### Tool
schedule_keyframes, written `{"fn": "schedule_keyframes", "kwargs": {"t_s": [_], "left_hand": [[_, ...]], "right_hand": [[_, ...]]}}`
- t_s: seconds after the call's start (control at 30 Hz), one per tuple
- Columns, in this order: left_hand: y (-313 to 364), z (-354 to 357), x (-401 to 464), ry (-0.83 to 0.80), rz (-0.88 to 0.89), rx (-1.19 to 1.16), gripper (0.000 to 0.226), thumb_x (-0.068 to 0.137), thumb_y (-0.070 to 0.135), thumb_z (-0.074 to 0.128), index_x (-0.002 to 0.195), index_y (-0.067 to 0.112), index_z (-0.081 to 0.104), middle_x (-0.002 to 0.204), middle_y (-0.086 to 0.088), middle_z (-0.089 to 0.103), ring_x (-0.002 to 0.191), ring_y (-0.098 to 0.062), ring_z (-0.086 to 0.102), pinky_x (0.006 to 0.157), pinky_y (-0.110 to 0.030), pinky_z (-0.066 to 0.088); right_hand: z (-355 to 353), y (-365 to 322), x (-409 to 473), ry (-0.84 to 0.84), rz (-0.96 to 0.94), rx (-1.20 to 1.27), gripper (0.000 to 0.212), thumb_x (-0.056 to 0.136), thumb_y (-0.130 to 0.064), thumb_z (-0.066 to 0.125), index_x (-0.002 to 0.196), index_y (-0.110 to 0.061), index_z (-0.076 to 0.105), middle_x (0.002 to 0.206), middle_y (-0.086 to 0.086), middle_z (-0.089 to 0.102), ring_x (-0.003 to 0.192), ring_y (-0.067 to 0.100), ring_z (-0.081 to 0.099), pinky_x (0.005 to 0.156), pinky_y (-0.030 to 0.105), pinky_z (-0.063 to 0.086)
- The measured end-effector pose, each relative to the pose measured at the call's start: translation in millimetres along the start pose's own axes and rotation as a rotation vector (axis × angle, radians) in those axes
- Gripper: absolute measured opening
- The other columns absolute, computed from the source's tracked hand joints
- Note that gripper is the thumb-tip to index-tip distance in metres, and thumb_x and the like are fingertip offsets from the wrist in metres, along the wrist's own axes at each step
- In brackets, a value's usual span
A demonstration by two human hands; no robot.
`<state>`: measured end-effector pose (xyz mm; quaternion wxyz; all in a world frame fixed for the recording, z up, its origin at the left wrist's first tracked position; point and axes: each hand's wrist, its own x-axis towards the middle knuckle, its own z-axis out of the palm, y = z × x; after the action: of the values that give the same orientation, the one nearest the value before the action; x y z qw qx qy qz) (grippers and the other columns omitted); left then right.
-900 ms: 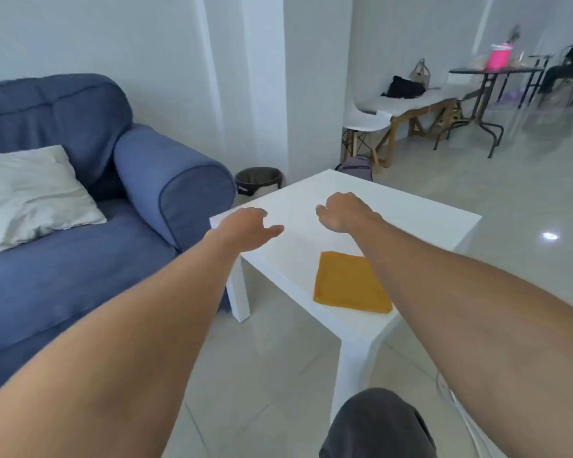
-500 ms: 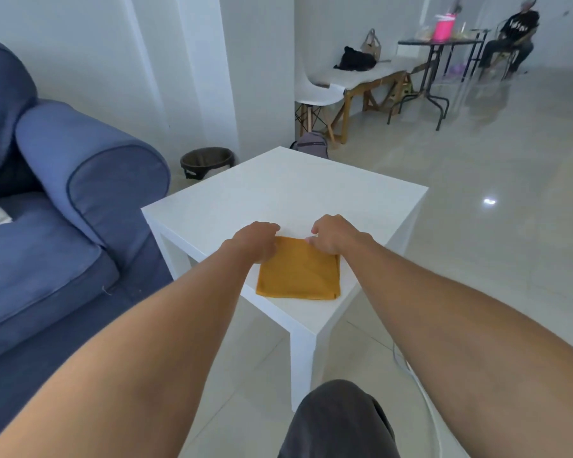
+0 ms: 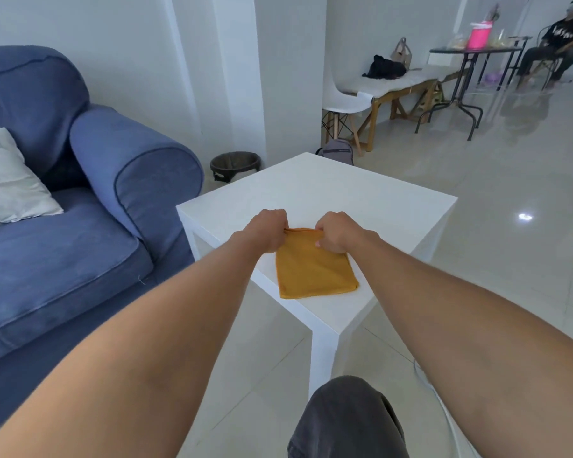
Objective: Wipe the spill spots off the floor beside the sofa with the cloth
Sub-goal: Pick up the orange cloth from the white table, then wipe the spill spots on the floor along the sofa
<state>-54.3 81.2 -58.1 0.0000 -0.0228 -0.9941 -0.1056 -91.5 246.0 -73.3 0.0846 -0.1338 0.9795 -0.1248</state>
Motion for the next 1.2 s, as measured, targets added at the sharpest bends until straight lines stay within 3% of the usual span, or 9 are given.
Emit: {"fn": "schedule_keyframes", "kwargs": {"t_s": [0.13, 0.27, 0.4, 0.47, 0.57, 0.67, 0.77, 0.97, 1.2], "left_hand": [[-25, -32, -33, 0.076, -0.061, -0.019, 0.027, 0.096, 0.007, 0.049, 0.122, 0.007, 0.059, 0.119, -0.013, 0.062, 0.101, -0.027, 0.057, 0.081, -0.033, 0.048], [-69, -62, -77, 0.132, -0.147, 0.034, 0.026, 0.094, 0.005, 0.048, 0.109, 0.003, 0.069, 0.102, -0.013, 0.066, 0.085, -0.026, 0.056, 0.071, -0.033, 0.044], [-130, -83, -137, 0.162, -0.275, 0.066, 0.022, 0.091, 0.003, 0.048, 0.103, 0.001, 0.067, 0.092, -0.010, 0.059, 0.083, -0.026, 0.052, 0.068, -0.035, 0.041], [-164, -87, -170, 0.168, -0.351, 0.068, 0.021, 0.092, 0.004, 0.048, 0.105, 0.002, 0.065, 0.093, -0.007, 0.055, 0.084, -0.026, 0.050, 0.069, -0.035, 0.040], [-219, -88, -227, 0.146, -0.470, 0.062, 0.024, 0.092, 0.006, 0.048, 0.108, 0.004, 0.065, 0.093, -0.005, 0.055, 0.084, -0.026, 0.050, 0.069, -0.036, 0.041], [-275, -83, -286, 0.119, -0.584, 0.043, 0.025, 0.093, 0.009, 0.048, 0.111, 0.008, 0.065, 0.096, -0.004, 0.055, 0.088, -0.025, 0.050, 0.071, -0.037, 0.042], [-333, -68, -339, 0.099, -0.699, 0.030, 0.022, 0.092, 0.012, 0.051, 0.109, 0.010, 0.066, 0.103, -0.009, 0.062, 0.088, -0.027, 0.052, 0.071, -0.037, 0.044], [-436, -3, -416, -0.023, -0.859, -0.007, 0.020, 0.091, 0.012, 0.053, 0.105, 0.013, 0.068, 0.091, -0.005, 0.058, 0.083, -0.027, 0.053, 0.068, -0.036, 0.042], [-535, 103, -471, -0.131, -1.065, -0.079, 0.027, 0.092, 0.010, 0.048, 0.109, 0.018, 0.067, 0.102, -0.006, 0.065, 0.085, -0.026, 0.058, 0.070, -0.033, 0.049]], "right_hand": [[-13, -44, -11, 0.034, -0.102, -0.016, 0.015, 0.091, -0.026, 0.062, 0.087, -0.012, 0.061, 0.098, 0.008, 0.061, 0.094, 0.029, 0.059, 0.083, 0.038, 0.053], [-13, -108, -19, 0.056, -0.219, -0.011, 0.023, 0.095, -0.026, 0.058, 0.107, -0.008, 0.064, 0.100, 0.009, 0.061, 0.091, 0.027, 0.057, 0.075, 0.034, 0.046], [9, -190, -32, 0.024, -0.353, 0.015, 0.029, 0.094, -0.027, 0.057, 0.117, -0.011, 0.065, 0.114, 0.011, 0.064, 0.101, 0.031, 0.060, 0.085, 0.038, 0.052], [25, -233, -43, -0.015, -0.419, 0.035, 0.029, 0.092, -0.026, 0.057, 0.117, -0.014, 0.065, 0.113, 0.010, 0.064, 0.102, 0.031, 0.061, 0.087, 0.040, 0.053], [59, -301, -60, -0.087, -0.518, 0.065, 0.011, 0.089, -0.026, 0.059, 0.096, -0.019, 0.064, 0.103, 0.008, 0.064, 0.101, 0.033, 0.062, 0.086, 0.042, 0.054], [99, -369, -81, -0.174, -0.597, 0.084, 0.008, 0.090, -0.031, 0.062, 0.094, -0.025, 0.063, 0.109, 0.010, 0.065, 0.102, 0.033, 0.061, 0.090, 0.047, 0.054], [148, -431, -100, -0.253, -0.662, 0.066, 0.021, 0.092, -0.032, 0.061, 0.107, -0.018, 0.067, 0.115, 0.012, 0.065, 0.105, 0.035, 0.061, 0.091, 0.046, 0.053], [268, -520, -122, -0.411, -0.743, 0.031, 0.029, 0.094, -0.030, 0.060, 0.121, -0.019, 0.065, 0.124, 0.011, 0.063, 0.108, 0.034, 0.062, 0.093, 0.044, 0.053], [412, -581, -124, -0.518, -0.838, -0.057, 0.019, 0.096, -0.020, 0.053, 0.109, -0.016, 0.067, 0.111, 0.010, 0.068, 0.101, 0.033, 0.064, 0.086, 0.041, 0.055]]}}
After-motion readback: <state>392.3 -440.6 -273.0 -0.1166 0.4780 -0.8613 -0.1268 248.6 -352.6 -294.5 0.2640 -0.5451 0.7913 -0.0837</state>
